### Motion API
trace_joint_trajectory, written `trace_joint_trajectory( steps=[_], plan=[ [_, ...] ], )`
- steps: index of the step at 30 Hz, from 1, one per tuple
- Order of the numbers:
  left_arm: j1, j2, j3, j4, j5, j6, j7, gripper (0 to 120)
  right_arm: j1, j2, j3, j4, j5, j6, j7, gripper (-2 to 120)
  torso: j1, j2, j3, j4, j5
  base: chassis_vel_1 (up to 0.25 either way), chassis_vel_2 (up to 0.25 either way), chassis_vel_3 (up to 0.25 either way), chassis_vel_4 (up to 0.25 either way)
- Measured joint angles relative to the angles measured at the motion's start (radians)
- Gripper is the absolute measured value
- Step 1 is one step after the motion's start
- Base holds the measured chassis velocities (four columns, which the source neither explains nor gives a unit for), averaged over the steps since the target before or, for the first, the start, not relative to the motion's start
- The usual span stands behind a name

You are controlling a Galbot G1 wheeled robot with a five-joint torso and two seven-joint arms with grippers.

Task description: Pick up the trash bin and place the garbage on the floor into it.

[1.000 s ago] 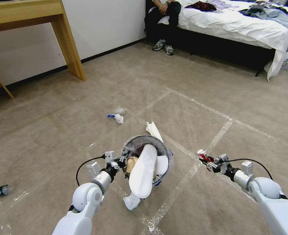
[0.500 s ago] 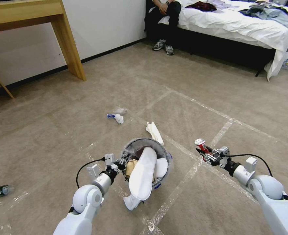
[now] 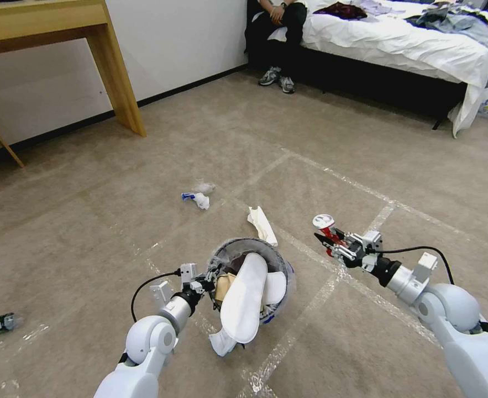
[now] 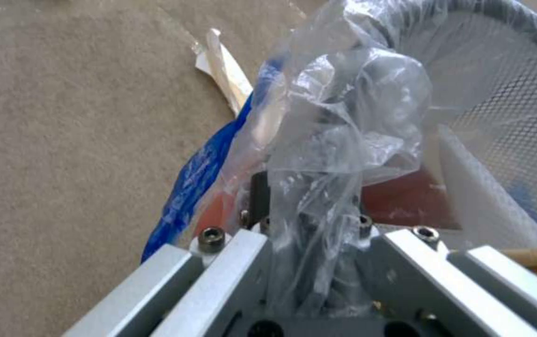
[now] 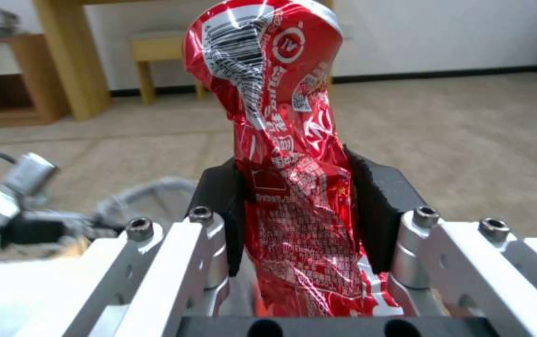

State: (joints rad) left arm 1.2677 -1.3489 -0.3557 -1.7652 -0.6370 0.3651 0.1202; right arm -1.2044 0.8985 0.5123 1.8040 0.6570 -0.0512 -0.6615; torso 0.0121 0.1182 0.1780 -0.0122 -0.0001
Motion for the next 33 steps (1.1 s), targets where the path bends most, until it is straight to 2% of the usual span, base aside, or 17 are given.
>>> trace_joint_trajectory(
  steps=[9, 14, 24, 33],
  plan=[
    [0.004, -0.001, 0.011, -0.016, 0.019, 0.002, 0.008, 1, 0.053, -0.017, -0.082, 0.044, -0.006, -0.021, 0.010, 35, 0.000, 0.000, 0.000, 0.0001, 0.0000, 0.000, 0.000, 0.000, 0.000],
    [-0.001, -0.016, 0.011, -0.021, 0.030, 0.006, 0.024, 1, 0.059, -0.010, -0.126, 0.044, -0.022, -0.023, 0.012, 35, 0.000, 0.000, 0.000, 0.0000, 0.0001, 0.000, 0.000, 0.000, 0.000],
    [-0.013, -0.030, 0.033, -0.044, 0.030, 0.017, 0.027, 1, 0.100, 0.002, -0.265, 0.004, -0.071, -0.021, 0.012, 34, 0.000, 0.000, 0.000, 0.0002, 0.0000, 0.000, 0.000, 0.000, 0.000],
    [-0.004, -0.032, 0.048, -0.072, 0.029, 0.023, 0.025, 1, 0.107, 0.030, -0.329, -0.043, -0.110, -0.011, 0.009, 34, 0.000, 0.000, 0.000, 0.0000, -0.0001, 0.000, 0.000, 0.000, 0.000]
  ],
)
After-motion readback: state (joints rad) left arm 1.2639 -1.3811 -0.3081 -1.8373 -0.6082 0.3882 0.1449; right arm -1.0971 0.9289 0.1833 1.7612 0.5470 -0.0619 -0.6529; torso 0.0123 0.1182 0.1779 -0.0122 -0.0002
